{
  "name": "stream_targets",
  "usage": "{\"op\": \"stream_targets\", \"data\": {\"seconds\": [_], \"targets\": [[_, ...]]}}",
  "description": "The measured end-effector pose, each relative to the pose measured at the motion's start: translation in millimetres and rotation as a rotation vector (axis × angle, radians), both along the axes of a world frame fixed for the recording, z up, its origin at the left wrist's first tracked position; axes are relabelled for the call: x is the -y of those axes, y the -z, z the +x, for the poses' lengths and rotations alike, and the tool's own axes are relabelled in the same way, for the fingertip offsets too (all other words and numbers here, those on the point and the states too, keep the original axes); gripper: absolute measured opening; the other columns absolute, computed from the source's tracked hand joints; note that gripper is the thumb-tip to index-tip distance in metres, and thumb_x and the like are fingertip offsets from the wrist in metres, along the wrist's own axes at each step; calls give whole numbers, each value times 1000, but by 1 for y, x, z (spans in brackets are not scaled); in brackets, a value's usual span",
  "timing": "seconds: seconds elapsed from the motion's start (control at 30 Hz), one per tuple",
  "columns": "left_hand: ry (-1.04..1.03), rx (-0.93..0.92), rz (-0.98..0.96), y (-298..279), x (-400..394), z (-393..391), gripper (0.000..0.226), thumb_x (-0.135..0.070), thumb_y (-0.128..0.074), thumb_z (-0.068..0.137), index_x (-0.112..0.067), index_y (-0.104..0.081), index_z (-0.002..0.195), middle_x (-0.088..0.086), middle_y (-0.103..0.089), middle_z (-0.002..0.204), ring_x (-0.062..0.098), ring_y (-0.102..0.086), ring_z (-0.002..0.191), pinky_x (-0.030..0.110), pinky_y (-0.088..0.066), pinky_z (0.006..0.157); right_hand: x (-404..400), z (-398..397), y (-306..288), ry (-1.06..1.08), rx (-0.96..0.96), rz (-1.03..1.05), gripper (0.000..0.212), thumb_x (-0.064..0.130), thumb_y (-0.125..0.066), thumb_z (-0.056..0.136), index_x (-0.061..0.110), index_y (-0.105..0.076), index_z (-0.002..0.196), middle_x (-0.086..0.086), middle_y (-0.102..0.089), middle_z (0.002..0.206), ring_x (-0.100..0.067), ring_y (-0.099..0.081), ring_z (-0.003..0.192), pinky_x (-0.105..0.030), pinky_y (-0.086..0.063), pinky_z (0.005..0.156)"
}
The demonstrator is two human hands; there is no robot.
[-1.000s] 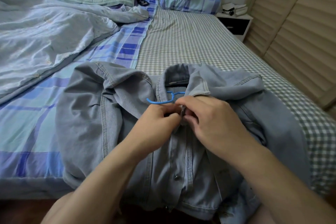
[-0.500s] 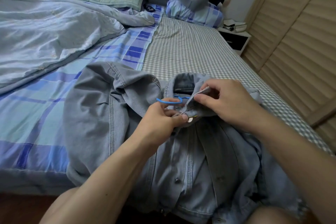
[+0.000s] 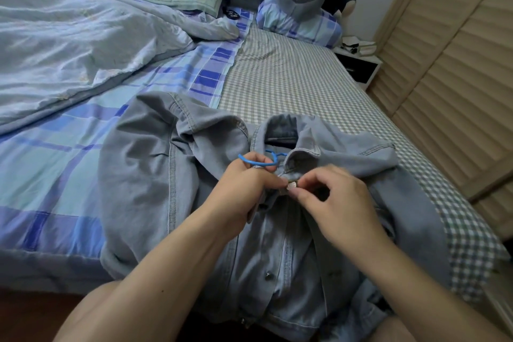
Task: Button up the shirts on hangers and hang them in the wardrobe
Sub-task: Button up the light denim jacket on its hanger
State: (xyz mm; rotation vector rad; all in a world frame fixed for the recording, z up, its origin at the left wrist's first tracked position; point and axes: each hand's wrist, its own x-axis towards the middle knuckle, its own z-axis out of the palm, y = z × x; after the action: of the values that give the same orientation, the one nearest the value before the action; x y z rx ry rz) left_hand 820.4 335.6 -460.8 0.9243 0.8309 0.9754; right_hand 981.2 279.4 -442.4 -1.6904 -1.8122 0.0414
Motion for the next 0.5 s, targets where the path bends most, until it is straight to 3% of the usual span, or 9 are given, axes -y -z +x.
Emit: {"op": "stream_targets", "data": {"seconds": [0.1, 0.2, 0.33, 0.4, 0.5], "targets": [[-2, -28, 26, -1, 0, 1, 28, 15, -66, 80, -9, -56, 88, 5, -60, 69, 19, -61, 71, 27, -50, 68, -4, -6, 4, 60, -100, -34, 14, 25, -85, 77, 25, -72, 75, 9, -69, 77, -9, -63, 77, -29, -49, 74], [-6, -67, 40, -1, 0, 0, 26, 14, -67, 80, -9, -58, 89, 5, -58, 71, 16, -58, 69, 21, -47, 61, -5, -7, 6, 72, -239, -132, 23, 11, -83, 76, 25, -67, 67, 9, -65, 67, -2, -57, 63, -23, -44, 62], [3, -96, 25, 1, -1, -1, 30, 2, -77, 70, -13, -57, 88, 3, -58, 69, 20, -53, 69, 29, -41, 62, 3, -4, 17, -26, -190, -51, 49, -19, -61, 64, 29, -57, 60, 9, -57, 74, -2, -56, 74, -14, -39, 69], [47, -164, 98, 3, 1, -2, 31, 0, -80, 76, -13, -56, 89, 6, -60, 69, 18, -50, 59, 27, -39, 56, 7, 6, 13, 17, -169, 43, 44, -18, -62, 69, 25, -61, 68, 9, -58, 80, -2, -57, 79, -13, -42, 74], [83, -443, 418, 5, 7, -2, 21, -2, -77, 82, -11, -59, 84, -3, -60, 68, 6, -48, 55, 19, -41, 54, 2, 28, -21, 188, -295, 194, 31, -5, -64, 88, 26, -63, 90, 2, -65, 95, -8, -61, 90, -26, -52, 87]]}}
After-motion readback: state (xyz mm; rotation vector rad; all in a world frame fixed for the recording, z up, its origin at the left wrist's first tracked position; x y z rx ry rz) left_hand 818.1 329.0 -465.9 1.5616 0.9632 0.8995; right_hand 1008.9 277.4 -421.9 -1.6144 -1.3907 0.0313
